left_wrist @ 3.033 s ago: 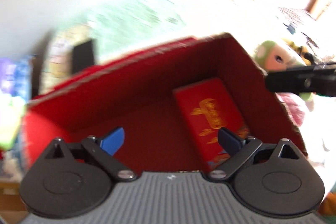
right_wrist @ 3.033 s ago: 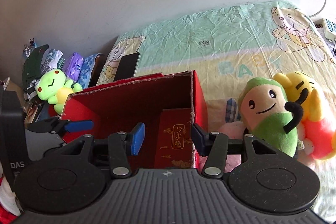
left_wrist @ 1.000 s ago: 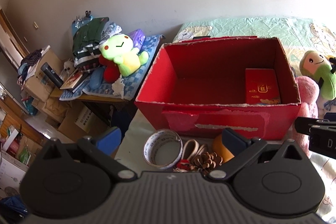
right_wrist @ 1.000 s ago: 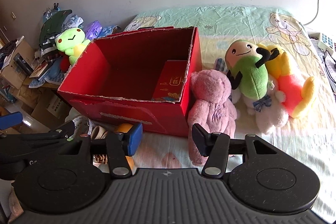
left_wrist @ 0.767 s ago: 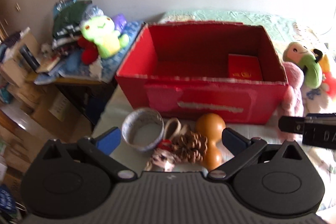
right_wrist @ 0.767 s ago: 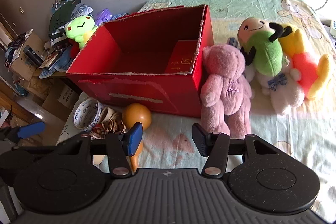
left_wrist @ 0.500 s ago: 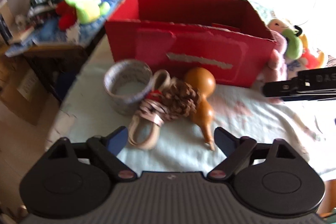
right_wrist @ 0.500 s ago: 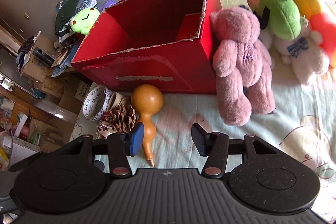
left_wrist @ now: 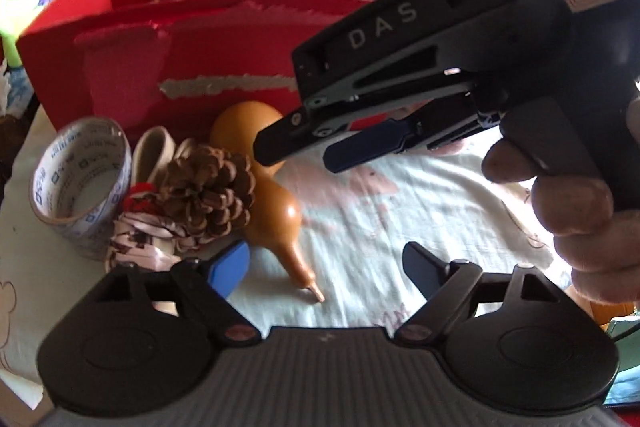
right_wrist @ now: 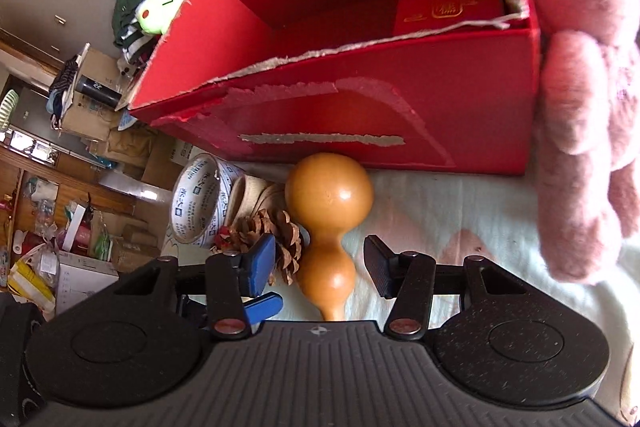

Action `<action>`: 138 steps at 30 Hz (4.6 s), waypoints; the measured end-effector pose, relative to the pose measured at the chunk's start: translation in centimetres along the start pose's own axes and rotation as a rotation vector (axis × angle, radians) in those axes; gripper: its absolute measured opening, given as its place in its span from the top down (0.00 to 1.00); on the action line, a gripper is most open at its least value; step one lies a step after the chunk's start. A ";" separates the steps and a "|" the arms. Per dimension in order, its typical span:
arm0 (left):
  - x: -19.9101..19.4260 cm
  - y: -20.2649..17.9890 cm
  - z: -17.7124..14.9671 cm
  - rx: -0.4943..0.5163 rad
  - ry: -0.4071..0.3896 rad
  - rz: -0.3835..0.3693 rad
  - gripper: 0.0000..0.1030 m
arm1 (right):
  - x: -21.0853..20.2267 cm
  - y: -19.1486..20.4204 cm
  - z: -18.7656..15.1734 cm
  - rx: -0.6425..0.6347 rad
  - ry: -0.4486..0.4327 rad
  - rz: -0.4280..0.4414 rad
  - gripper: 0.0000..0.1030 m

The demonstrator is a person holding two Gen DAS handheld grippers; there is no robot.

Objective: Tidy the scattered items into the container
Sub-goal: 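Grasp the orange gourd by its neck with the right gripper and lift, then lower the gourd into the container beside the gift box and release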

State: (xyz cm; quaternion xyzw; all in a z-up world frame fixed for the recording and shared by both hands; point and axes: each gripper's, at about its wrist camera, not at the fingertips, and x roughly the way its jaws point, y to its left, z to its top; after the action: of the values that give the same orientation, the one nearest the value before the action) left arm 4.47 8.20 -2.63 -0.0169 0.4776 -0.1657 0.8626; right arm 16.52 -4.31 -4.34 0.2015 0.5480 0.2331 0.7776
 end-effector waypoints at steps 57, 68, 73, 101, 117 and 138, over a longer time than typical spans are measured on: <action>-2.9 -14.3 11.7 0.431 -0.137 -0.228 0.65 | -17.6 -6.8 3.4 0.175 -0.283 0.089 0.70; -3.8 -2.9 20.3 0.397 -0.142 -0.146 0.65 | -8.9 0.4 13.8 0.057 -0.191 0.048 0.70; -0.4 2.2 20.4 0.324 -0.017 -0.145 0.65 | -1.7 0.2 15.7 0.055 -0.048 -0.021 0.70; 10.8 7.1 20.3 0.127 0.436 -0.270 0.58 | 0.2 -0.4 15.1 0.076 0.017 -0.178 0.54; 7.0 9.4 19.1 0.128 0.357 -0.204 0.39 | 3.1 -1.2 15.3 0.168 0.073 -0.135 0.69; -3.6 7.8 14.2 0.105 -0.074 -0.015 0.40 | -9.0 0.5 4.5 0.012 -0.295 0.029 0.69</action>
State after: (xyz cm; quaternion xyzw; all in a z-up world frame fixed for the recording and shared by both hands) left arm 16.63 14.82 6.56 0.0185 0.4360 -0.1963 0.8781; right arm 18.07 -9.44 4.18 0.2464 0.4261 0.2090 0.8450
